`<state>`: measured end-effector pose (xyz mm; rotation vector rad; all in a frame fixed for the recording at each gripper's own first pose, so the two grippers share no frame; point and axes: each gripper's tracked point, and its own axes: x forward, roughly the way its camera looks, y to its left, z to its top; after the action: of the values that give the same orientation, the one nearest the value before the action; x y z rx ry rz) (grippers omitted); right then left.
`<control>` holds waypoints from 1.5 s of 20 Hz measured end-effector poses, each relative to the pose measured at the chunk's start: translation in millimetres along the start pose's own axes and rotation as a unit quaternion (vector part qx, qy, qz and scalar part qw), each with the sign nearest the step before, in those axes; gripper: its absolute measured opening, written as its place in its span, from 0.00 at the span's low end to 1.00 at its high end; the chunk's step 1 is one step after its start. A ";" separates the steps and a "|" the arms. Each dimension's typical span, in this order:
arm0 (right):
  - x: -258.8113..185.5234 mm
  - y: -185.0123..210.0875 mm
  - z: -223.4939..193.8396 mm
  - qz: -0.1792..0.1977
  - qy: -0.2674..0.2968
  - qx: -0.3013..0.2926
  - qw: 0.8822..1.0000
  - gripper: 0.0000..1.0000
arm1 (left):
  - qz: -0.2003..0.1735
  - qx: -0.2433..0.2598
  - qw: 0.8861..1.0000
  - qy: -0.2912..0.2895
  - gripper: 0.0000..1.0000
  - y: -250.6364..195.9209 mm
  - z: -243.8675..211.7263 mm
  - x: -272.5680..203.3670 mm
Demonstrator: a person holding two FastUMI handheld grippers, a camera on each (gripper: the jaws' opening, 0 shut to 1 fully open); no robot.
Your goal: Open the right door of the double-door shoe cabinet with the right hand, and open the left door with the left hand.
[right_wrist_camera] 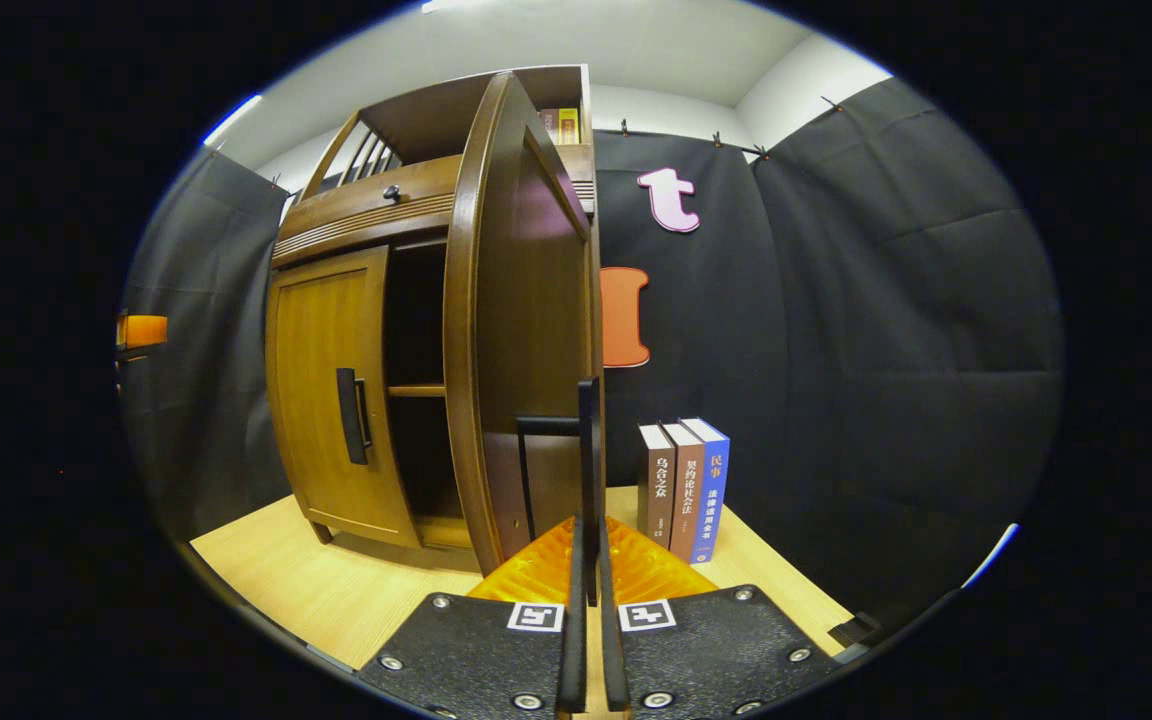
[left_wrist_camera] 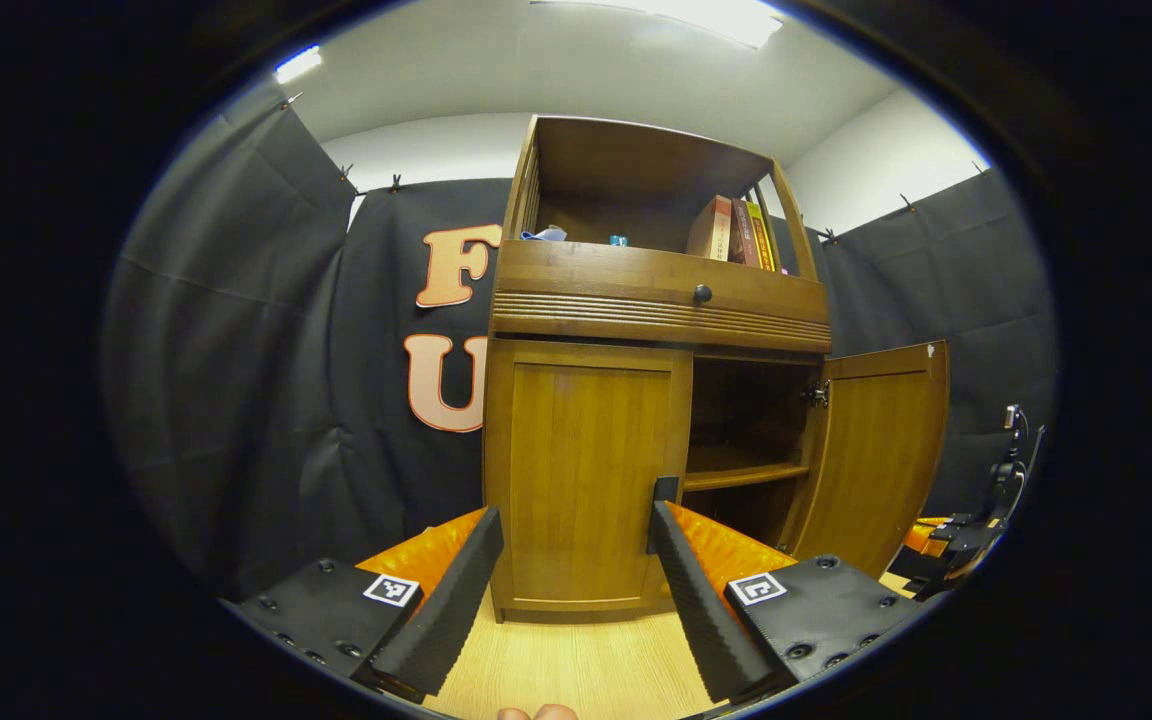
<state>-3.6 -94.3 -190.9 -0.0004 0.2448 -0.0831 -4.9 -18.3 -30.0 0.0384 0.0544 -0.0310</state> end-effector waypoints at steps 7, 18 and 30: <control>1.8 -28.2 6.1 -0.008 -0.010 0.008 1.000 0.04 | -0.003 0.004 1.000 0.007 0.96 -11.4 -8.9 9.8; 0.5 -59.8 2.8 -0.018 -0.006 0.024 1.000 0.06 | -0.016 0.014 0.999 0.030 0.96 -45.7 -46.4 57.8; -0.7 -90.5 2.0 -0.029 0.002 0.043 0.999 0.25 | -0.041 0.007 0.998 0.049 0.95 -83.7 -91.0 150.9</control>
<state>-11.2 -184.4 -187.8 0.0792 0.2442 -0.1504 138.2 -102.9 -132.2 0.0525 0.1539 -0.1124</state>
